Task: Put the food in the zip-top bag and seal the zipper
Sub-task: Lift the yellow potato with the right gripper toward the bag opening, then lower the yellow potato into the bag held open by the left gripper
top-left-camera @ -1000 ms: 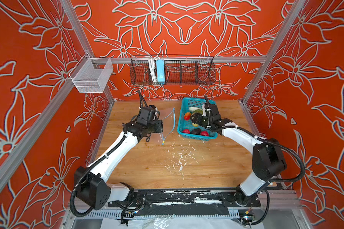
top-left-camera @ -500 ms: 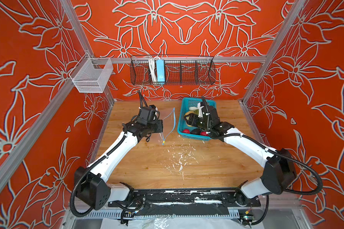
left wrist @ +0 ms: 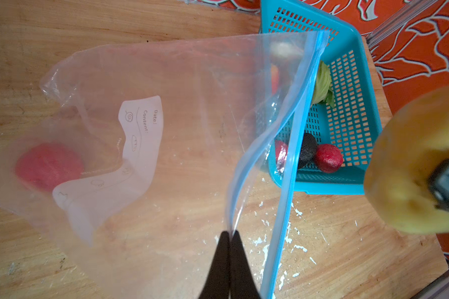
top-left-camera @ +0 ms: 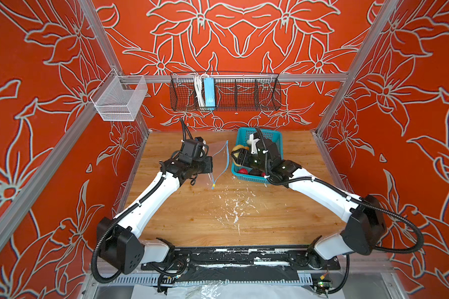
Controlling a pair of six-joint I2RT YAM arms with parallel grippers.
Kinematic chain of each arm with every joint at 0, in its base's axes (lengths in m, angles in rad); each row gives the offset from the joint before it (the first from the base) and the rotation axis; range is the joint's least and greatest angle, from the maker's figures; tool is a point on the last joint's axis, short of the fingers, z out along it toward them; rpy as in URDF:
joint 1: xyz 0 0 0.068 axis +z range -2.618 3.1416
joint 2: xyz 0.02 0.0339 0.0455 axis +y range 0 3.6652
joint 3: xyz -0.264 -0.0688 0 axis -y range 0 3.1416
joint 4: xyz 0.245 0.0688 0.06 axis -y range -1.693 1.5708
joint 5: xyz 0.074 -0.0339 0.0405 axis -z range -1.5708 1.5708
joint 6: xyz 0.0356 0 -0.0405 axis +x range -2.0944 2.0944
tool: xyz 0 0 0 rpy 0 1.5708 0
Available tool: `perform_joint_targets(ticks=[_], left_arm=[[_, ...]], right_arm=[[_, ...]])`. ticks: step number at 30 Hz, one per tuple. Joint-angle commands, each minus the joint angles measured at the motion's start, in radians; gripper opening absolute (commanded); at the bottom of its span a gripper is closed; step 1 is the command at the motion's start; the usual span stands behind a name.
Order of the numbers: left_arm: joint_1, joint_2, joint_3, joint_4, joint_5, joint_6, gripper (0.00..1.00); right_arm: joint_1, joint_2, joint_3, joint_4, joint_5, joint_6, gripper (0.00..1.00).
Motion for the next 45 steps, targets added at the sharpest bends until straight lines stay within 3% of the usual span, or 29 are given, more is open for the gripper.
perform_joint_targets(ticks=[1,21,45], left_arm=[[0.005,-0.020,-0.001,0.007,0.007,-0.003,0.00],[0.005,-0.036,0.000,0.012,0.030,-0.005,0.00],[0.005,-0.055,-0.004,0.019,0.047,-0.014,0.00]], right_arm=[[0.027,0.015,0.054,-0.001,0.043,0.044,0.52],[0.119,0.128,0.103,0.024,0.064,0.127,0.52],[0.151,0.238,0.155,0.033,0.077,0.170,0.52]])
